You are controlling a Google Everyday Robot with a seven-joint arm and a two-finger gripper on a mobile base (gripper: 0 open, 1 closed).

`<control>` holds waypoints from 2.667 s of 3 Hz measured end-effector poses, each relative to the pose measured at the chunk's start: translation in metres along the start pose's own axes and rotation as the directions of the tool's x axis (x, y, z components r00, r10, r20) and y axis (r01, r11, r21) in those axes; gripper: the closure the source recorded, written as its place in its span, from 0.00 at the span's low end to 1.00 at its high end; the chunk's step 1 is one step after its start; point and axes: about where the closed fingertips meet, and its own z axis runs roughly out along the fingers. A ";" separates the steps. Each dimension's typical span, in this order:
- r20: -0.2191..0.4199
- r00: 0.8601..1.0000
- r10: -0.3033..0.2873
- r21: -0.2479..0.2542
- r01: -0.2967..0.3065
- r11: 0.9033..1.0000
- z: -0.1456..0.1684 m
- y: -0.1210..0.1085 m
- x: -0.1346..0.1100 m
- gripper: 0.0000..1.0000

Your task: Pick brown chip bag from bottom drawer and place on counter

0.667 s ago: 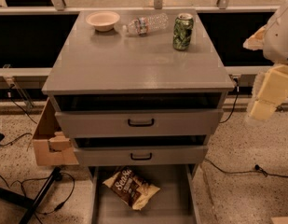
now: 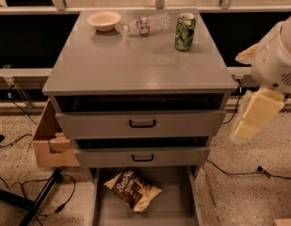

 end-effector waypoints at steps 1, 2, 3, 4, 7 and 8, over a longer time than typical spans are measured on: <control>0.074 0.997 0.021 0.016 -0.022 1.000 0.028 0.041 -0.008 0.00; 0.160 0.985 0.062 -0.030 -0.058 0.998 0.088 0.081 -0.006 0.00; 0.247 0.962 0.115 -0.099 -0.093 0.991 0.167 0.116 -0.005 0.00; 0.331 0.930 0.162 -0.079 -0.144 0.986 0.229 0.112 -0.013 0.00; 0.292 0.938 0.187 -0.173 -0.141 0.975 0.312 0.147 -0.027 0.00; 0.209 0.939 0.274 -0.307 -0.203 0.930 0.417 0.205 -0.016 0.00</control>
Offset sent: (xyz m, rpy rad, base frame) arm -0.0047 0.0645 -0.2242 0.3644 -0.2057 -0.0955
